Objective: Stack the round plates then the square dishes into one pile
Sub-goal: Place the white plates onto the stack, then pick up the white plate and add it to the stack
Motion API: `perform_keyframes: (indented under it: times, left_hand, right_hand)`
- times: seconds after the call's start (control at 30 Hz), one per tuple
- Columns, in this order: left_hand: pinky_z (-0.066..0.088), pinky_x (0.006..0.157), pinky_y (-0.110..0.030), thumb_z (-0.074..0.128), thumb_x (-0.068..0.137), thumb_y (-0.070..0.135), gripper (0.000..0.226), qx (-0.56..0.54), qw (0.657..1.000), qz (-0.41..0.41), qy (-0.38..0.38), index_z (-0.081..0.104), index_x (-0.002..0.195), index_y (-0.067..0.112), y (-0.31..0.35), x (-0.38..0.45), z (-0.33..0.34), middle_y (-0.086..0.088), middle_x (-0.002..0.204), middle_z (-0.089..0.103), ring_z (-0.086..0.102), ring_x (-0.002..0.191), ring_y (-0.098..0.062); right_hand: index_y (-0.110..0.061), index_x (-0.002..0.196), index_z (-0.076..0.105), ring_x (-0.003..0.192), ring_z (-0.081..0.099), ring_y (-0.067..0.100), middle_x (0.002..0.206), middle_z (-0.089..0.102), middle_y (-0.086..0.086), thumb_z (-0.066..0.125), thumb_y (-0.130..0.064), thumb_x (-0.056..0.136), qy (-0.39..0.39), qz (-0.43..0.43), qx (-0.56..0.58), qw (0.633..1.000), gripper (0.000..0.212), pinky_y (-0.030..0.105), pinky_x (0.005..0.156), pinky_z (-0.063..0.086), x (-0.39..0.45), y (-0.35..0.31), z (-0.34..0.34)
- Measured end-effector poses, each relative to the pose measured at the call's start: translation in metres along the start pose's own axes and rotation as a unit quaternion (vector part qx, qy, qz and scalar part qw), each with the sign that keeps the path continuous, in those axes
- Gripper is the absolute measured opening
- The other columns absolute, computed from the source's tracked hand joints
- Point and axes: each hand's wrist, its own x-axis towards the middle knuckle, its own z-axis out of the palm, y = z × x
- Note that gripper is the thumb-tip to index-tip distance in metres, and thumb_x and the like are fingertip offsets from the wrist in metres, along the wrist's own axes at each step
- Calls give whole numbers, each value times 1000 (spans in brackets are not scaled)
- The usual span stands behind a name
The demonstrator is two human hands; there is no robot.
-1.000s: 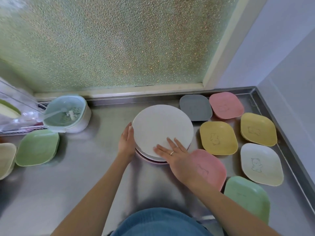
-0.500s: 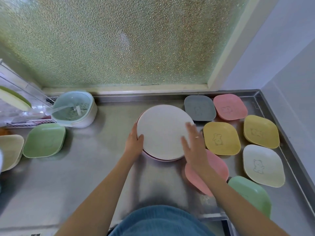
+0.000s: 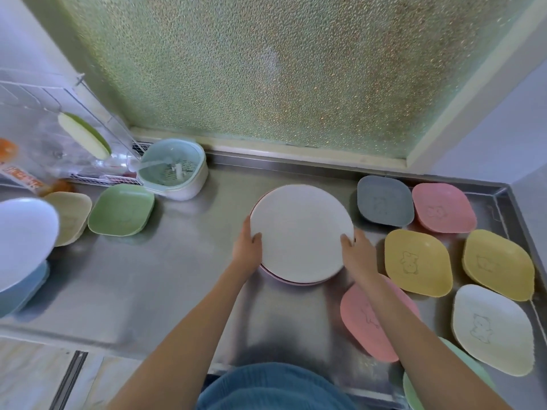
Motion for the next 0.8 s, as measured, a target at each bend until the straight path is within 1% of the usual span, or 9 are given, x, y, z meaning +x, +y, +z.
perform_keyframes:
  times: [0.07,0.2,0.27,0.4,0.47,0.53,0.6,0.73,0.8]
  left_hand:
    - [38,101,-37,34,95,8,55,2,1000,-9,29,21,147,19,-12,-4,-18,-11,139,46,47,122,-33]
    - [37,87,-30,33,94,6,54,5,996,-16,90,24,146,20,-38,-18,-59,-11,136,49,51,114,-32]
    - [36,81,-30,32,94,6,53,13,994,-16,110,25,145,20,-52,-26,-82,-14,132,52,52,103,-32]
    - [35,77,-31,31,94,7,50,20,990,-23,137,27,143,20,-82,-38,-130,-17,125,55,49,91,-28]
    - [35,75,-30,31,94,7,50,18,987,-33,154,28,143,20,-95,-41,-154,-18,121,57,48,87,-26]
    - [35,75,-30,30,95,7,50,19,986,-40,164,27,143,20,-107,-44,-177,-17,120,57,47,86,-25]
    - [35,76,-30,30,95,8,51,24,985,-42,163,25,144,19,-117,-45,-198,-16,123,56,48,89,-26]
    - [46,83,-40,28,95,14,51,34,985,-57,157,22,145,24,-136,-40,-233,-17,124,56,54,96,-34]
    - [45,86,-41,28,96,16,50,43,987,-50,149,21,145,25,-142,-39,-244,-15,127,54,55,102,-35]
  right_hand:
    - [-10,130,47,113,52,30,123,58,11,40,-22,97,-10,-23,11,1000,36,36,92,40,-8,-10,15]
    - [-9,116,57,96,56,26,104,63,8,45,-17,92,-10,-57,37,998,28,28,78,37,-34,-31,55]
    - [-9,113,59,90,54,22,99,64,6,47,-15,91,-3,-70,47,996,26,26,76,36,-53,-42,76]
    - [-9,108,61,89,59,29,92,65,8,49,-17,90,-5,-76,45,996,23,28,73,38,-87,-62,119]
    - [-10,109,61,91,60,30,94,67,9,48,-18,90,-21,-82,41,996,24,29,74,41,-100,-74,141]
    - [-12,115,60,96,60,29,102,67,9,48,-20,90,-29,-89,35,995,28,33,81,45,-111,-88,162]
    - [-11,119,58,100,59,30,108,66,10,47,-19,91,-26,-91,32,995,31,35,86,46,-122,-101,181]
    - [-8,118,58,99,59,32,109,66,14,47,-19,92,-3,-88,32,996,30,34,84,44,-141,-117,212]
    - [-9,125,54,105,57,33,116,64,15,46,-19,94,7,-75,29,997,34,36,89,43,-148,-120,224]
